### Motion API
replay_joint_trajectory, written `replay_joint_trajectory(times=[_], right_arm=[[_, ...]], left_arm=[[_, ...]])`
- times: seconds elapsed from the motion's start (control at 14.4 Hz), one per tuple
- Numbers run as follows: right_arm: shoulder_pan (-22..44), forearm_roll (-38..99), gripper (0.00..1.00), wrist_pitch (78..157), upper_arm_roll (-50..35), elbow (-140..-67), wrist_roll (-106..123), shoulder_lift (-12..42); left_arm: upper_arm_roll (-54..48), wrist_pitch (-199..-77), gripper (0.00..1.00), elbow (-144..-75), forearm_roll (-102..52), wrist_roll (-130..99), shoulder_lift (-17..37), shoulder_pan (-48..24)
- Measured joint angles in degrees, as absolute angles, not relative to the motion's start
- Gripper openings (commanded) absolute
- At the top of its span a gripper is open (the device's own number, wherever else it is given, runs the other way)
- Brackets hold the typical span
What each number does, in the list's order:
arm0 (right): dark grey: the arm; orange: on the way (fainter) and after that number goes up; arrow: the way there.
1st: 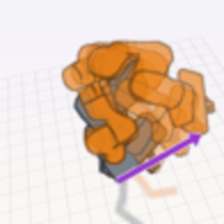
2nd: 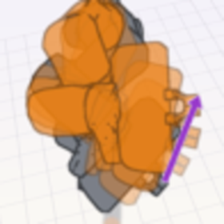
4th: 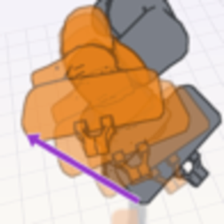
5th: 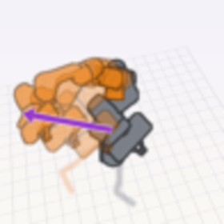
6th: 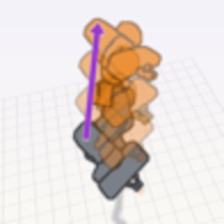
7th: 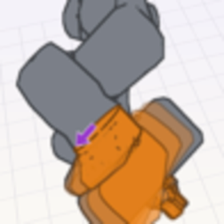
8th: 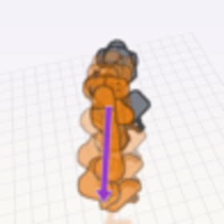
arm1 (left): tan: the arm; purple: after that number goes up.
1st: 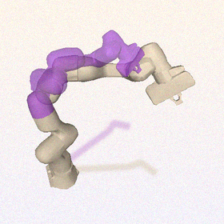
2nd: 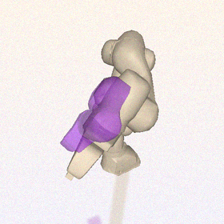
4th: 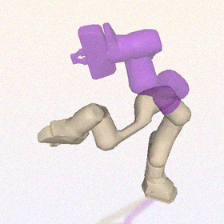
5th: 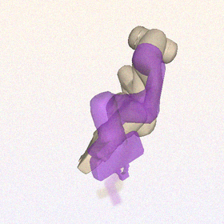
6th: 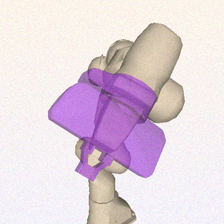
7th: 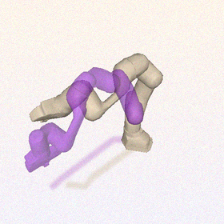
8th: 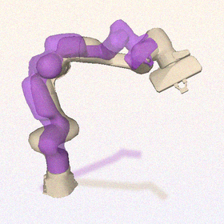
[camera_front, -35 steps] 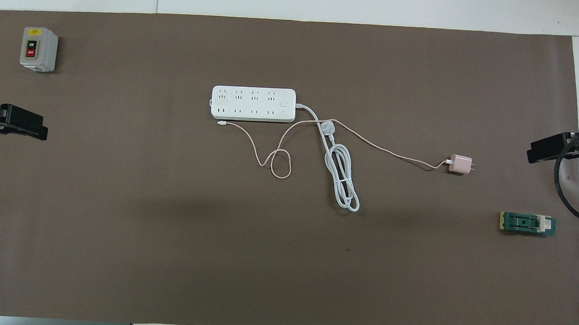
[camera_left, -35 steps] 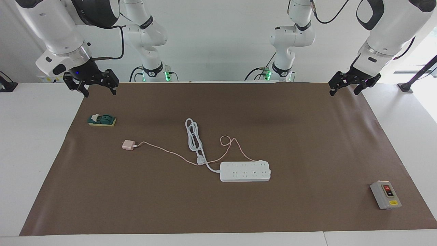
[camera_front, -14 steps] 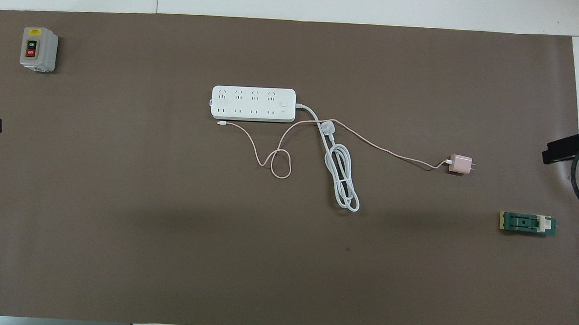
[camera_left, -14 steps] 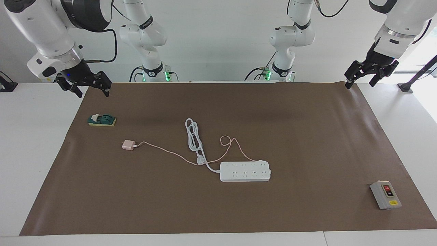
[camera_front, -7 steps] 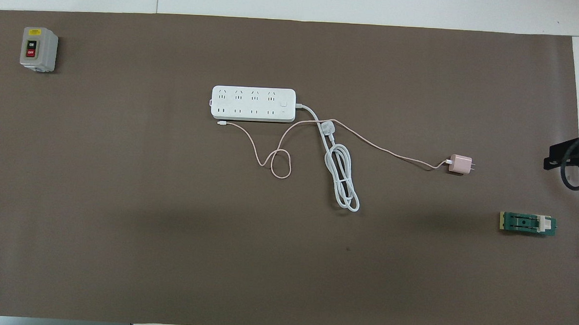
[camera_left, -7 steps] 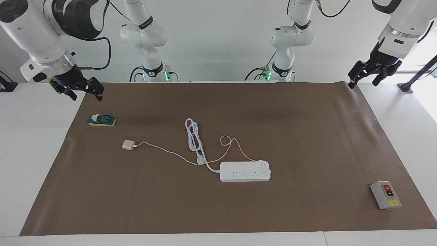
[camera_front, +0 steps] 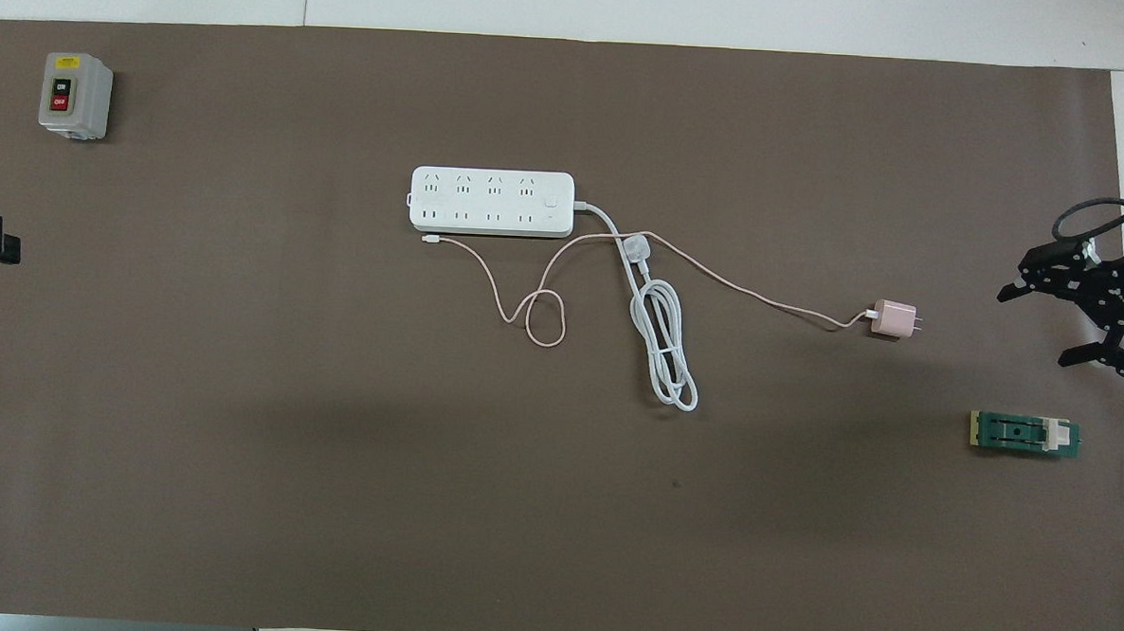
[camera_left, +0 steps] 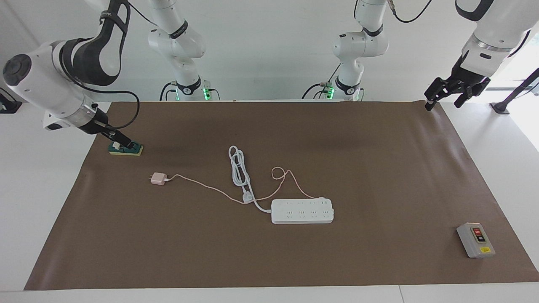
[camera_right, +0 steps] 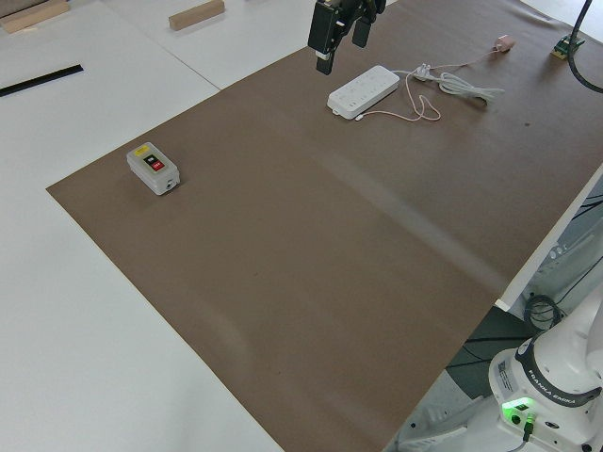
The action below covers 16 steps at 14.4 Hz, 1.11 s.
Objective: Plug charger into power strip
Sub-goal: 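Reach the right gripper to the charger while the left gripper reaches the strip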
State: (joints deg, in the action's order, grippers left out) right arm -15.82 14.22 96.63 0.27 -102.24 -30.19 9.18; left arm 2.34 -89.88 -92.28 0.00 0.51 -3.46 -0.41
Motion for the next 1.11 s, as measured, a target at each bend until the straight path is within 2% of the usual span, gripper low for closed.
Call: replay_joint_trajectory(times=[0.28,0.55,0.9,1.11], right_arm=[[-16.52,25.16,1.0,102.48,0.22,-104.38,-45.1,12.3],[-18.49,33.26,1.0,103.56,0.38,-105.17,-47.83,17.12],[-20.11,40.57,1.0,103.54,0.39,-105.22,-47.79,21.95],[-20.07,41.86,1.0,103.38,0.26,-106.42,-45.49,23.72]], left_arm=[[1.92,-89.81,1.0,-92.3,-0.06,0.51,-2.78,-1.52],[1.74,-88.2,1.0,-91.66,-0.58,0.51,-0.78,-3.12],[1.59,-82.93,1.0,-85.42,-11.02,0.81,6.04,-3.35],[0.15,-82.18,1.0,-84.35,-17.74,2.0,9.0,-3.84]])
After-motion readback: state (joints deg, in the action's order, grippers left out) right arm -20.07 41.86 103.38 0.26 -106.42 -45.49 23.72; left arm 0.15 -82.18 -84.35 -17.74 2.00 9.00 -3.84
